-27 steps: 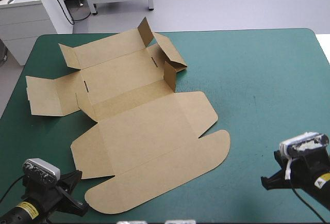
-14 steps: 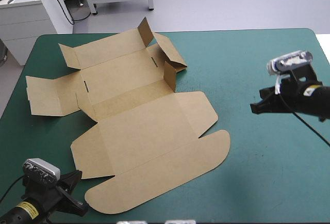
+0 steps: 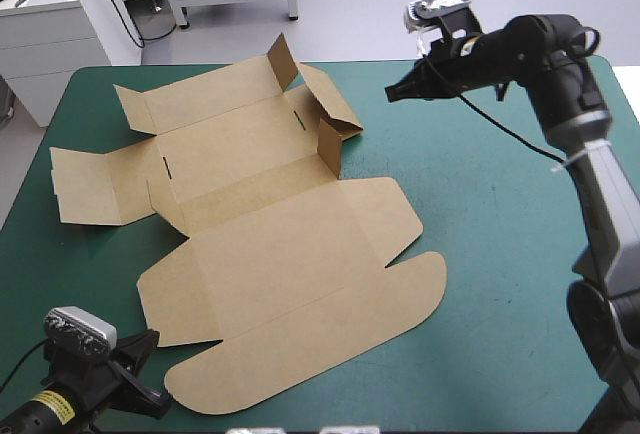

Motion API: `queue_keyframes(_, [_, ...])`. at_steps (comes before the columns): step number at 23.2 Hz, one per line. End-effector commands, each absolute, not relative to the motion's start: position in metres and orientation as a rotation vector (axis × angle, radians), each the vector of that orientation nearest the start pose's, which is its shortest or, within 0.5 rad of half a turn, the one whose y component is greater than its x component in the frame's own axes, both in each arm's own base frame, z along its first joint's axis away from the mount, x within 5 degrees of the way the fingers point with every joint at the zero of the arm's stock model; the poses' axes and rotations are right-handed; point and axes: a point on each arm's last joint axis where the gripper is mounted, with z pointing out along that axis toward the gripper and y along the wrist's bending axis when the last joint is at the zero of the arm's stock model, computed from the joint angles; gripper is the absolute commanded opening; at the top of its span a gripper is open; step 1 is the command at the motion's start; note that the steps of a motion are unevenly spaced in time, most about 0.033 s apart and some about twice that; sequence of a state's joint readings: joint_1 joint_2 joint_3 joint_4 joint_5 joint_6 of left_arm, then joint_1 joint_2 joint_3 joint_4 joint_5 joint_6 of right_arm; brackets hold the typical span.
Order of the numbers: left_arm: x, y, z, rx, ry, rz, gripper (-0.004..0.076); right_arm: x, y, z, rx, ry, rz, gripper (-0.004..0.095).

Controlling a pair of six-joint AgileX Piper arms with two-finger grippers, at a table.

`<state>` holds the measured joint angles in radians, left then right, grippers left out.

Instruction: Fold the box

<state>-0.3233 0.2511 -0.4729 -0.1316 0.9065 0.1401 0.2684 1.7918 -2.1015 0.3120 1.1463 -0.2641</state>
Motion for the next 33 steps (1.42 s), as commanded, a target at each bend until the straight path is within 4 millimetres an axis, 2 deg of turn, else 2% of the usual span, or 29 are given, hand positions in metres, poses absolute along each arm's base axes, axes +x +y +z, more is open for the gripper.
queue_keyframes(1, [0.041,-0.025,0.289,0.449,2.049,-0.291,-0.0008,0.372,0.143,0.473,-0.607,2.093,0.446,0.0003])
queue_keyframes(3, [0.041,-0.025,0.289,0.449,2.049,-0.291,-0.0008,0.389,0.158,0.456,-0.627,2.135,0.471,0.0001])
queue_keyframes(5, [0.041,-0.025,0.289,0.449,2.049,-0.291,-0.0008,0.398,0.174,0.441,-0.651,2.159,0.49,0.0001])
queue_keyframes(6, [0.041,-0.025,0.289,0.449,2.049,-0.291,-0.0008,0.401,0.188,0.429,-0.691,2.177,0.483,0.0001])
queue_keyframes(7, [0.041,-0.025,0.289,0.449,2.049,-0.291,-0.0008,0.403,0.201,0.416,-0.741,2.196,0.414,0.0001])
queue_keyframes(9, [0.041,-0.025,0.289,0.449,2.049,-0.291,-0.0008,0.405,0.211,0.407,-0.783,2.195,0.31,0.0])
queue_keyframes(11, [0.041,-0.025,0.289,0.449,2.049,-0.291,-0.0008,0.408,0.214,0.403,-0.791,2.187,0.221,0.0])
queue_keyframes(18, [0.041,-0.025,0.289,0.449,2.049,-0.291,-0.0008,0.409,0.215,0.401,-0.747,2.212,0.251,0.0029])
queue_keyframes(22, [0.041,-0.025,0.289,0.449,2.049,-0.291,-0.0008,0.413,0.217,0.391,-0.753,2.236,0.254,0.0212])
queue_keyframes(24, [0.041,-0.025,0.289,0.449,2.049,-0.291,-0.0008,0.418,0.22,0.384,-0.755,2.234,0.26,0.0378])
queue_keyframes(27, [0.041,-0.025,0.289,0.449,2.049,-0.291,-0.0008,0.424,0.224,0.378,-0.769,2.212,0.263,0.0532])
queue_keyframes(29, [0.041,-0.025,0.289,0.449,2.049,-0.291,-0.0008,0.43,0.227,0.377,-0.775,2.157,0.253,0.0597])
queue_keyframes(33, [0.041,-0.025,0.289,0.449,2.049,-0.291,-0.0008,0.438,0.239,0.372,-0.707,2.092,0.402,0.0595])
